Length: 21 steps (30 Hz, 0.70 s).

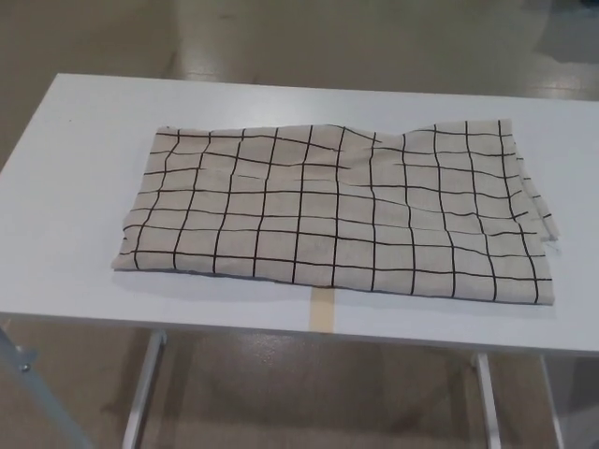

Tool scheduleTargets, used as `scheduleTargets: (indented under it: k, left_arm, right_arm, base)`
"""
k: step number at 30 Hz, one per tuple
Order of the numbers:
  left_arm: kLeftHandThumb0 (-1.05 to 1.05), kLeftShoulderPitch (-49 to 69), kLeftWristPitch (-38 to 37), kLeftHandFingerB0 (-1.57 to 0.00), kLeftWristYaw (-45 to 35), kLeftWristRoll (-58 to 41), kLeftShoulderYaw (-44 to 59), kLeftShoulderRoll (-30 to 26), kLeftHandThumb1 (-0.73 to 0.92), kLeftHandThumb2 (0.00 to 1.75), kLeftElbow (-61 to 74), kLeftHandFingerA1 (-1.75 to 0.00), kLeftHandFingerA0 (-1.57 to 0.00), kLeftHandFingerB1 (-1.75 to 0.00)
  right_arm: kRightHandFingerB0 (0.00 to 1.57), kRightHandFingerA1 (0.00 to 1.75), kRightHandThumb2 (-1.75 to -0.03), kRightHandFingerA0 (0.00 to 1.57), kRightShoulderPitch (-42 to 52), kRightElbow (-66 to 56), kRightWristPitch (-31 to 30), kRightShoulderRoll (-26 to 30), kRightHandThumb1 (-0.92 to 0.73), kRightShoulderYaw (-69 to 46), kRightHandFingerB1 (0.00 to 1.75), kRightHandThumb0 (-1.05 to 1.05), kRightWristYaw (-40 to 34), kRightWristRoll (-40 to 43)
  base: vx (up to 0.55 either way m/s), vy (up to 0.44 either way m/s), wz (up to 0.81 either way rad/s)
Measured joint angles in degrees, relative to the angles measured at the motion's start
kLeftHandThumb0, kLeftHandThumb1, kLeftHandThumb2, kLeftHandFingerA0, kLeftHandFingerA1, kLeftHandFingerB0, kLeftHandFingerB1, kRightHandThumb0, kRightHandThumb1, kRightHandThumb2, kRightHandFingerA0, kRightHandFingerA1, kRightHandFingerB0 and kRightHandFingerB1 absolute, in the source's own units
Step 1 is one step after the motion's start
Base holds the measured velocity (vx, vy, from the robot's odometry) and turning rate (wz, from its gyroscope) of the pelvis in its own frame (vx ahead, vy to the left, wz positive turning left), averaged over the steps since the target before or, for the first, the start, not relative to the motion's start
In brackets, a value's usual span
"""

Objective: Use the left hand to fold a white towel with checkered patterns in half.

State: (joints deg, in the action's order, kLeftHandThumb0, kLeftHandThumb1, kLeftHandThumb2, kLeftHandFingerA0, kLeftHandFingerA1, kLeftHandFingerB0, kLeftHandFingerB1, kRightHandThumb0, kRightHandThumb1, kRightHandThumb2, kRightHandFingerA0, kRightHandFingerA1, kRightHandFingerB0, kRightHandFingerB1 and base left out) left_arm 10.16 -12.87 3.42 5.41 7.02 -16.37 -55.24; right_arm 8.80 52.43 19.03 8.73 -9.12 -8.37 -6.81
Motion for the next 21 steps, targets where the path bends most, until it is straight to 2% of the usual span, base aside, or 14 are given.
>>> scheduleTargets:
  k: [1, 4, 8, 9, 10, 17, 21]
  left_arm:
    - [-0.58, -0.28, -0.92, -0.12, 0.3, -0.05, 0.59, -0.09, 0.4, 0.71, 0.07, -0.24, -0.12, -0.09]
    - [-0.58, -1.08, -3.85, -0.12, 0.77, -0.64, 2.49, -0.09, 0.4, 0.71, 1.26, -0.18, -0.13, -0.03]
    - [-0.54, -1.18, -7.14, -0.06, 0.62, -2.24, 5.15, 0.1, 0.36, 0.73, 4.87, -0.15, -0.08, -0.1]
    - [-0.52, -1.18, -7.82, 0.0, 0.5, -2.63, 5.69, 0.18, 0.34, 0.74, 5.86, -0.16, 0.0, -0.14]
    - [-0.62, -1.22, -8.76, 0.0, 0.31, -3.26, 6.3, 0.3, 0.39, 0.73, 7.2, -0.03, 0.0, -0.01]
    - [-0.67, -2.7, -13.15, 0.0, -4.46, -6.85, 7.59, 0.66, 0.41, 0.76, 11.69, -0.02, 0.0, 0.0]
    - [-0.67, 0.2, -15.25, 0.0, -5.25, -6.81, 7.52, 0.73, 0.41, 0.75, 19.39, -0.06, 0.0, 0.0]
  right_arm:
    - [0.15, 0.3, -0.65, 0.23, -0.29, -0.44, 1.08, 0.0, -0.78, -0.81, 0.27, -0.42, -0.4, 0.29]
    - [0.13, 0.3, -0.65, 0.23, -1.25, -1.34, 4.4, -0.06, -0.78, -2.59, 0.27, -0.45, -1.24, 1.06]
    - [0.12, 0.29, -0.66, 0.21, -1.36, -1.45, 7.94, -0.81, -0.79, -3.66, 0.26, -0.45, -1.56, 1.67]
    - [0.12, 0.29, -0.66, 0.2, -1.36, -1.46, 8.71, -1.05, -0.78, -3.86, 0.25, -0.45, -1.56, 1.85]
    - [0.11, 0.29, -0.66, 0.2, -1.34, -1.5, 9.75, -1.47, -0.78, -4.06, 0.25, -0.47, -1.54, 2.15]
    - [0.11, 0.29, -0.66, 0.2, -0.56, -2.07, 15.46, -4.63, -0.77, -3.35, 0.25, -0.48, -1.15, 3.2]
    - [0.11, 0.29, -0.65, 0.2, -0.56, -1.1, 17.66, -5.06, -0.77, -2.84, 0.24, -0.48, -1.13, 3.31]
  base:
    - [0.0, 0.0, 0.0]
    - [0.0, 0.0, 0.0]
    - [0.0, 0.0, 0.0]
    - [0.0, 0.0, 0.0]
    - [0.0, 0.0, 0.0]
    - [0.0, 0.0, 0.0]
    - [0.0, 0.0, 0.0]
